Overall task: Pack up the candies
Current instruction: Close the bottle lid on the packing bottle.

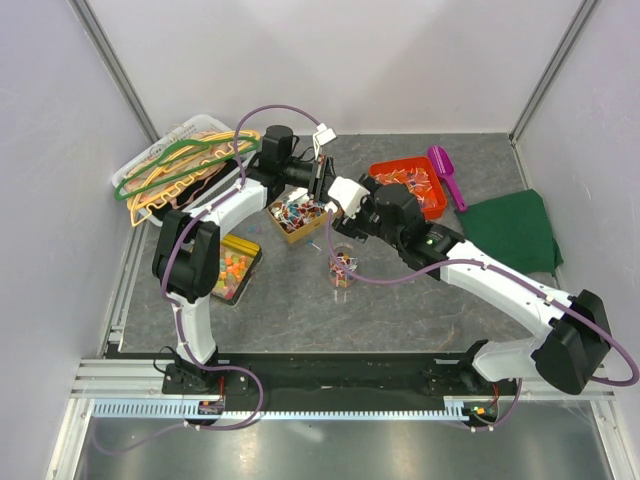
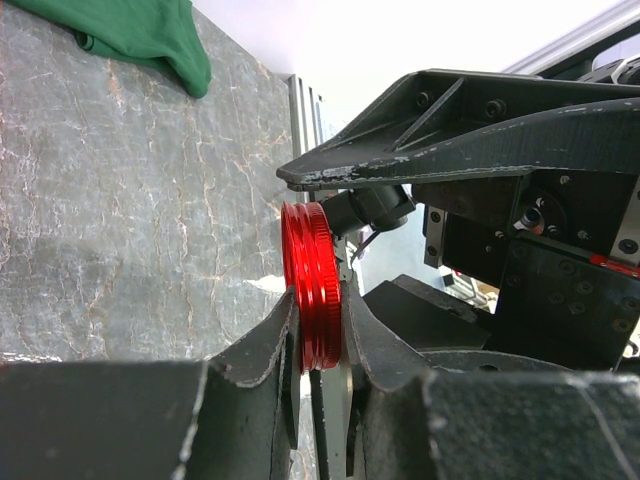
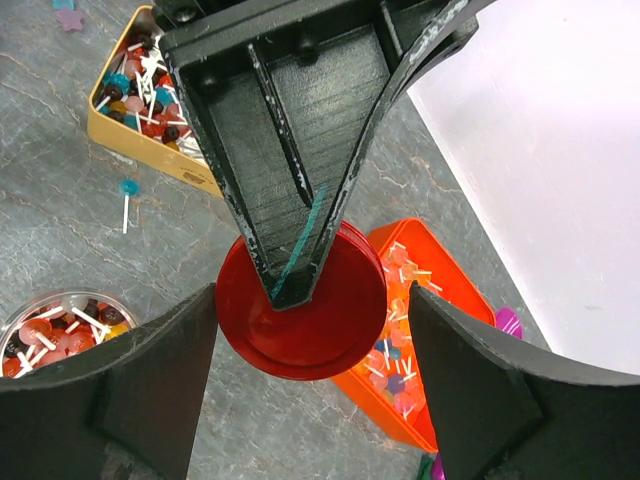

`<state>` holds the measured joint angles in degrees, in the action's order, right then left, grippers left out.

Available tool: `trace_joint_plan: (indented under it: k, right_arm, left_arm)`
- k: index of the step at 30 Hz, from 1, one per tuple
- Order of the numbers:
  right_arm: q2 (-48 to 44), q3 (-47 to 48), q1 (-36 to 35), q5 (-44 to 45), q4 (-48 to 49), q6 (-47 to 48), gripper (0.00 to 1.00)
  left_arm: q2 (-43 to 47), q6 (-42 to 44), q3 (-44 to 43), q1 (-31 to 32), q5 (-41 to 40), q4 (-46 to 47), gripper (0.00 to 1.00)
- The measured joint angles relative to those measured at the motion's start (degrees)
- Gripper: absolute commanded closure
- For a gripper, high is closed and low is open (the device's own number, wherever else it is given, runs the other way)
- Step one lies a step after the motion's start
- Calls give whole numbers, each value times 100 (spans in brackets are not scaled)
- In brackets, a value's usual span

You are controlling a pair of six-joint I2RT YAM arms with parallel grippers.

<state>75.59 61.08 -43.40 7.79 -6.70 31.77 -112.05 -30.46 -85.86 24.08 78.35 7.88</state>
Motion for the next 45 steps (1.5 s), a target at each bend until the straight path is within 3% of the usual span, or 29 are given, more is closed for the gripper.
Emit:
trace_joint_plan:
  k: [5,12,14,15,18,19,22,31,32,33,41,45]
  right_arm:
    - [0,-55,0,13,31,13,23]
    - [0,-85,0,20,39,39,46]
    - [0,-85,0,22,42,48,47]
    - [0,-85,0,22,44,48,48]
    - [0,-85,0,22,46,50,48]
    - [0,-85,0,22,46,50,48]
    - [0,-85,0,17,46,50,48]
    - [-13,-127,0,31,48,68,47]
    - [-15,-136,0,44,48,76,47]
    - [-15,-142,0,68,48,87,47]
    - [-15,-170,146,256,111,98,46]
    - [-17,-170,400,254,114,7,46]
  left_arm:
    - [0,-11,0,0,7,2,98]
    - [0,-35,0,-2,7,59,98]
    - [0,-39,0,0,7,68,96]
    - [0,-39,0,0,9,74,94]
    - [0,-42,0,0,7,83,75]
    - [0,-42,0,0,7,83,62]
    - [0,-59,2,-2,-7,101,42]
    - [2,-42,164,-413,-284,118,16]
    - [4,0,188,-509,-358,103,12]
    - [13,63,212,-623,-472,28,1]
    - [1062,1521,1327,-1239,-1694,-881,0]
    - [2039,1956,2697,-1163,-2041,-310,0]
